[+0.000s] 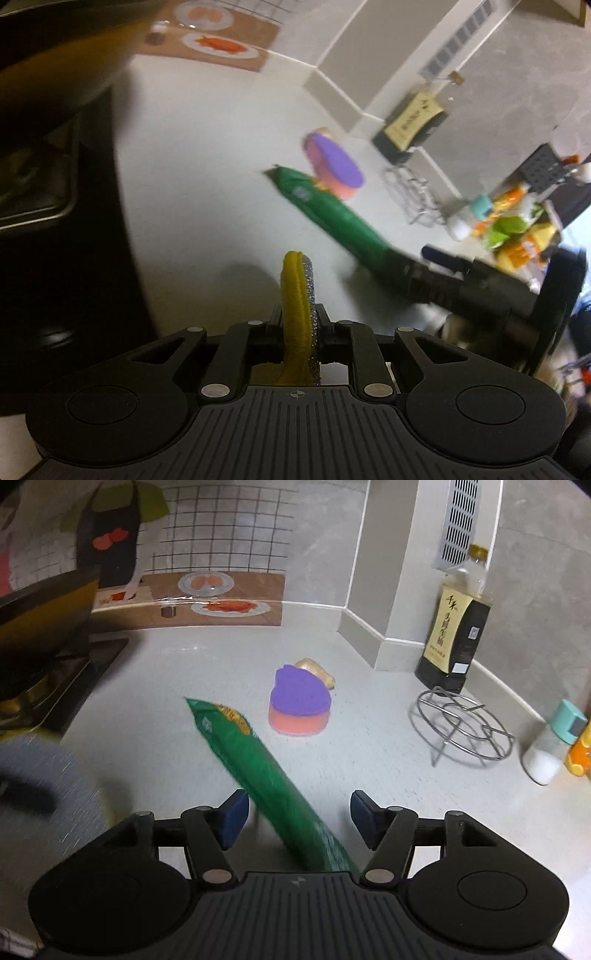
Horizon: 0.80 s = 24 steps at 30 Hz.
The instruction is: Collect trash
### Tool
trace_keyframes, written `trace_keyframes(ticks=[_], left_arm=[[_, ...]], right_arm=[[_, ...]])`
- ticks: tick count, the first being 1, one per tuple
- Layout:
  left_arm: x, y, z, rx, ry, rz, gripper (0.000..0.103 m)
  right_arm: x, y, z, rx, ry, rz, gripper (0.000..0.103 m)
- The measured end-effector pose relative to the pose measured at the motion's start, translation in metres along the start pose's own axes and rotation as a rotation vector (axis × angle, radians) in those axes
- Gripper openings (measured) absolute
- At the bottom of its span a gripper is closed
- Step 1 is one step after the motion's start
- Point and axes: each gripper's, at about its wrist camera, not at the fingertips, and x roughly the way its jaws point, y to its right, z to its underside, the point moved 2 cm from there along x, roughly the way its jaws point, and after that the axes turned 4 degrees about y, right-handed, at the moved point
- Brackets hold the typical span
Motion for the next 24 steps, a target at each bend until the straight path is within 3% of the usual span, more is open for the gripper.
trace_keyframes(ticks=[5, 8, 12, 14, 19, 24], left_arm=[[-0.011, -0.007, 0.002, -0.009, 0.028, 0.026, 0.018], [-0.015, -0.012, 0.005, -0.022, 0.031, 0.042, 0.018], [-0.016, -0.019, 0.006, -0.051, 0.032, 0.040, 0.018], [-0.019, -0.023, 0.006, -0.062, 0.040, 0.031, 0.018], [-0.026, -0.031, 0.006, -0.075, 0.068, 0.011, 0.018], [-0.033, -0.041, 0.008, -0.092, 0.089, 0.007, 0.018]], right_arm=[[0.025, 0.008, -0.005, 0.086, -0.076, -0.043, 0.062], [0.027, 0.004, 0.002, 0.175, -0.157, -0.161, 0.062], [0.015, -0.014, 0.000, 0.144, -0.191, -0.301, 0.062], [0.011, -0.024, -0.008, 0.091, -0.157, -0.284, 0.062], [0.034, -0.049, -0.035, 0.015, -0.081, -0.147, 0.064], [0.084, -0.065, -0.043, 0.078, -0.166, -0.101, 0.064]])
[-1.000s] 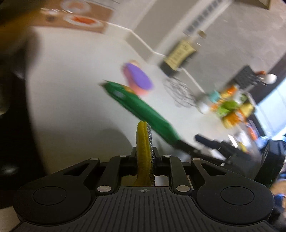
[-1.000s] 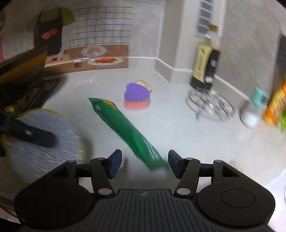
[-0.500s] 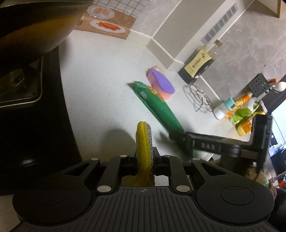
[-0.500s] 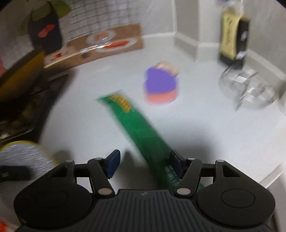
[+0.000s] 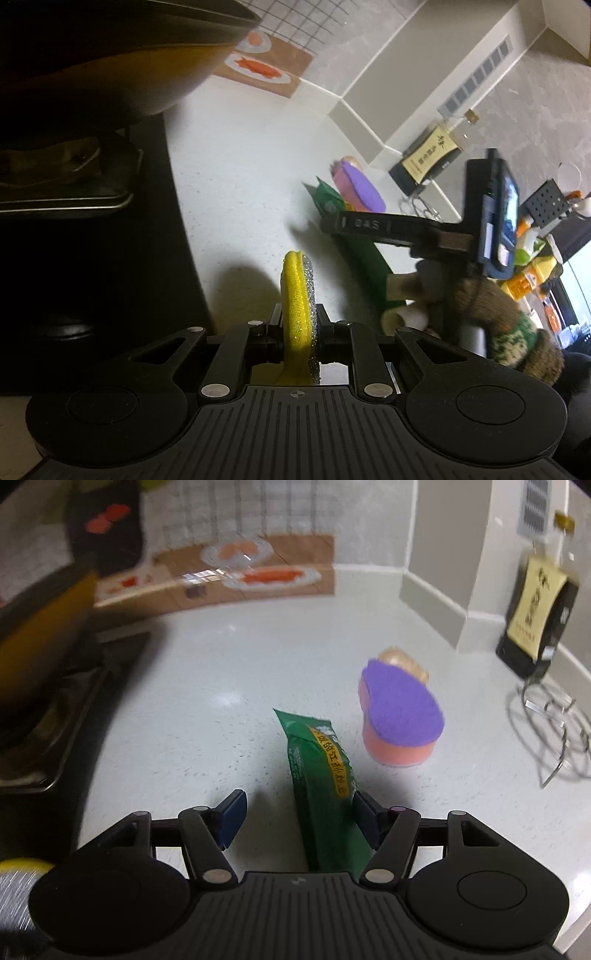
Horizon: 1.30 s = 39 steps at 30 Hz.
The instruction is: Collect trash
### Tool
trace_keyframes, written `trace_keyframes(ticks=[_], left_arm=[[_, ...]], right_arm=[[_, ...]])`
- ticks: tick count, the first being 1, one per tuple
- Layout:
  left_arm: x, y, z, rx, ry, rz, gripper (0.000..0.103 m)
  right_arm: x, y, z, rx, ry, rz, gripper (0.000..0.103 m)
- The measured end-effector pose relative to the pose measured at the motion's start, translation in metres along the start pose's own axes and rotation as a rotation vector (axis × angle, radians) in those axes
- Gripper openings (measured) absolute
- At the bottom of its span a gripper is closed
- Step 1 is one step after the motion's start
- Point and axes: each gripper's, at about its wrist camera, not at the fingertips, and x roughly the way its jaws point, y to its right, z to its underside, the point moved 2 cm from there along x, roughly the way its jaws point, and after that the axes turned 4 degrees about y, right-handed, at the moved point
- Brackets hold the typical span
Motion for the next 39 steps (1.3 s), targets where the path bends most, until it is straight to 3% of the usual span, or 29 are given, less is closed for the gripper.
trace_keyframes(ticks=[5, 10, 14, 20, 24, 28, 39], left_arm=[[-0.004, -0.012, 0.000, -0.040, 0.020, 0.012, 0.018], [-0.005, -0.013, -0.005, -0.030, 0.063, 0.059, 0.018], [0.001, -0.010, -0.008, -0.021, 0.054, 0.125, 0.021], [0.010, -0.007, -0.010, 0.004, 0.044, 0.174, 0.022], [0.016, -0.006, -0.011, 0.027, 0.006, 0.175, 0.020], [0.021, -0.009, -0.011, 0.027, -0.050, 0.168, 0.018], [0.019, -0.023, -0.014, 0.054, -0.106, 0.220, 0.018]], right_arm=[[0.008, -0.012, 0.002, -0.034, -0.004, 0.036, 0.064], [0.003, -0.020, 0.005, -0.096, -0.013, 0.056, 0.054], [-0.002, -0.013, 0.008, -0.063, -0.030, 0.070, 0.024], [-0.026, -0.010, 0.010, 0.040, -0.048, -0.016, 0.010], [-0.041, -0.017, 0.016, 0.062, -0.040, -0.042, 0.009], [-0.051, -0.021, 0.025, 0.068, -0.033, -0.015, 0.009], [-0.074, -0.011, 0.043, 0.318, -0.032, -0.011, 0.009]])
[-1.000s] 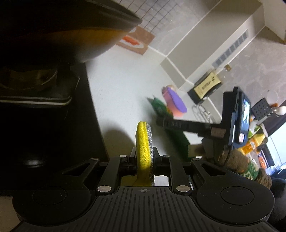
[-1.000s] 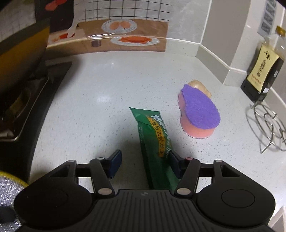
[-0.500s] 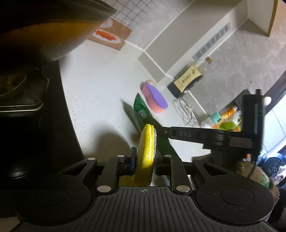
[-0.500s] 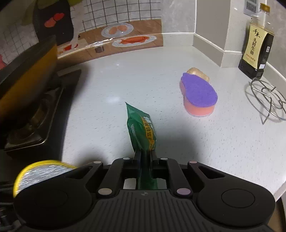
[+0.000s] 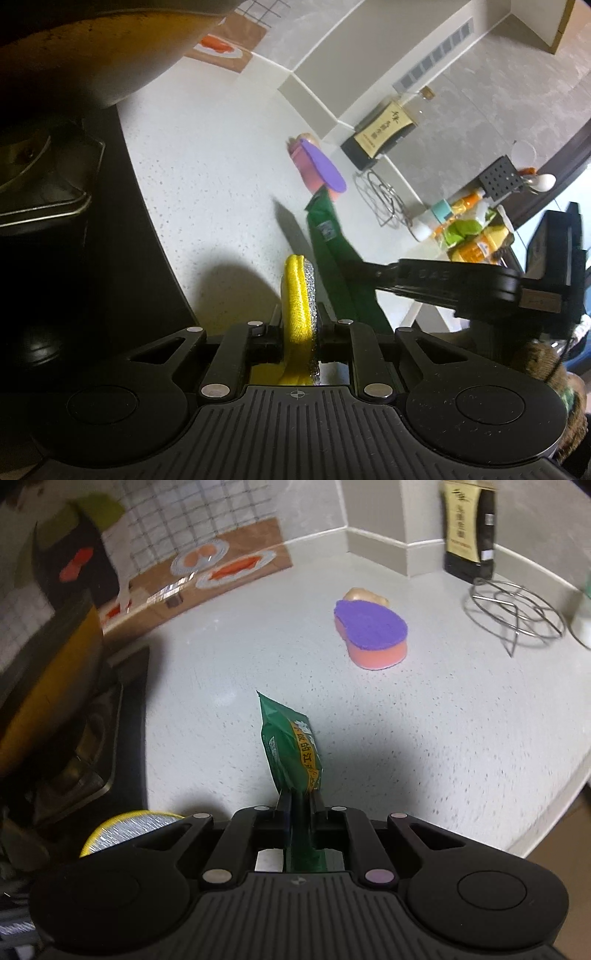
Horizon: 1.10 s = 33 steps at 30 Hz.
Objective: Collect trash
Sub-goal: 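Carry the scouring pad and green packet down to the green-lined bin with both grippers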
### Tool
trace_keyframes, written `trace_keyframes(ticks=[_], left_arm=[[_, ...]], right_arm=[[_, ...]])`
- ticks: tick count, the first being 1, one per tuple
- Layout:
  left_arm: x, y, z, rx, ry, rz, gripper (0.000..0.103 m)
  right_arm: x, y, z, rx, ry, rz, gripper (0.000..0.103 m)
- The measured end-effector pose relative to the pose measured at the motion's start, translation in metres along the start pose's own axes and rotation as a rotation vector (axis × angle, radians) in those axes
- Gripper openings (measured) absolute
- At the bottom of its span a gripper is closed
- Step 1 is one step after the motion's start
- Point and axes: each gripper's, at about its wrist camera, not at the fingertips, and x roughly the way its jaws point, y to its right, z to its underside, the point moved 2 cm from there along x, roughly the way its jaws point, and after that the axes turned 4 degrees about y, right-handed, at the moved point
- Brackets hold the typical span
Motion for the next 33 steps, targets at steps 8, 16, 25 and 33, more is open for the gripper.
trace_keyframes(ticks=[8, 16, 25, 33], left_arm=[[0.003, 0.007, -0.005, 0.008, 0.001, 0.019, 0.018], [0.012, 0.056, 0.018, 0.058, -0.006, 0.041, 0.018], [0.063, 0.131, 0.087, 0.096, -0.152, 0.049, 0.018], [0.120, 0.177, 0.160, 0.186, -0.308, -0.050, 0.018]], right_arm=[[-0.047, -0.008, 0.019, 0.114, 0.076, -0.012, 0.009], [-0.100, 0.038, 0.040, 0.165, 0.131, 0.032, 0.009], [-0.146, 0.135, 0.091, 0.238, 0.117, 0.109, 0.009], [-0.169, 0.228, 0.159, 0.364, 0.055, 0.157, 0.009]])
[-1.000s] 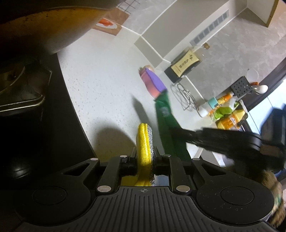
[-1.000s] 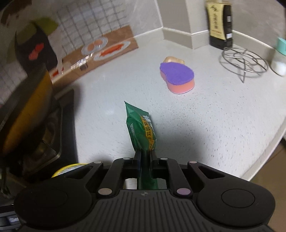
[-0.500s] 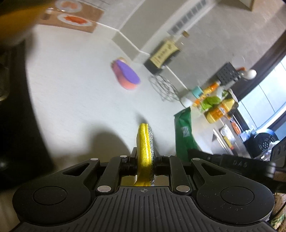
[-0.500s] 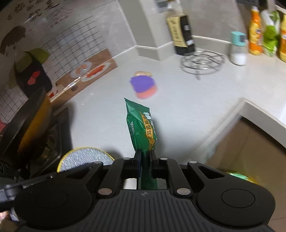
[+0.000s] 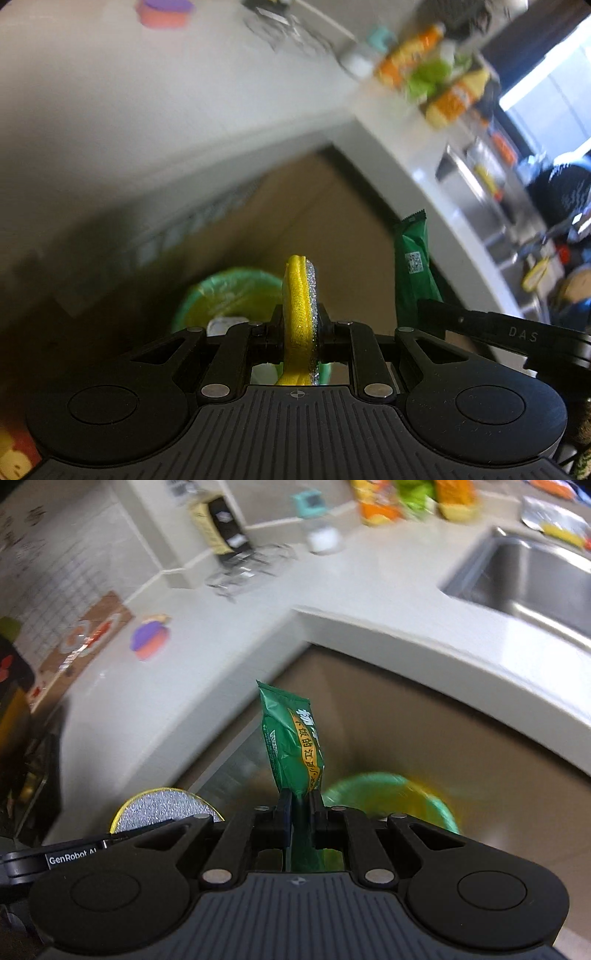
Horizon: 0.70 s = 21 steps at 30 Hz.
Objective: Collect trash
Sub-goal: 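Carry the scouring pad and green packet down to the green-lined bin with both grippers, then open both grippers over the bin to drop the pad and packet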
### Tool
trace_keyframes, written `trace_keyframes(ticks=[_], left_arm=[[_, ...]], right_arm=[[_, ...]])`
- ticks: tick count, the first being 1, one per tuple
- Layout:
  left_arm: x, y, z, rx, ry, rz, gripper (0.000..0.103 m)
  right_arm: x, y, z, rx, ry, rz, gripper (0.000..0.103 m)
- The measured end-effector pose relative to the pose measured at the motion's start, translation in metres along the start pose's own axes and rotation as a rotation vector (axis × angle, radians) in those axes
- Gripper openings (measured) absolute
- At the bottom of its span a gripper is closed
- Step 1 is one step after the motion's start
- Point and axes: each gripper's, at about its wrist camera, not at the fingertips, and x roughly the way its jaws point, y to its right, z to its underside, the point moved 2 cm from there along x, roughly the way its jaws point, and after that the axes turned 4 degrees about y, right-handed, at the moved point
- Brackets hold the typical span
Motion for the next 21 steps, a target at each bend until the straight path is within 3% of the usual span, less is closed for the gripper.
trace_keyframes(ticks=[5, 7, 14, 17, 21], left_arm=[[0.058, 0.008, 0.015, 0.001, -0.096, 0.013, 0.019], [0.087, -0.005, 0.018, -0.066, -0.147, 0.014, 0.018], [0.195, -0.055, 0.036, -0.261, -0.328, -0.103, 0.018], [0.240, -0.063, 0.052, -0.353, -0.429, -0.089, 0.018], [0.291, -0.052, 0.070, -0.338, -0.466, -0.092, 0.018]], right_arm=[[0.002, 0.047, 0.024, 0.037, -0.015, 0.032, 0.009], [0.005, 0.065, 0.034, 0.066, -0.019, 0.043, 0.009], [0.010, 0.116, 0.069, 0.197, -0.056, 0.117, 0.009], [0.012, 0.129, 0.081, 0.245, -0.079, 0.140, 0.009], [0.015, 0.139, 0.094, 0.295, -0.102, 0.172, 0.009]])
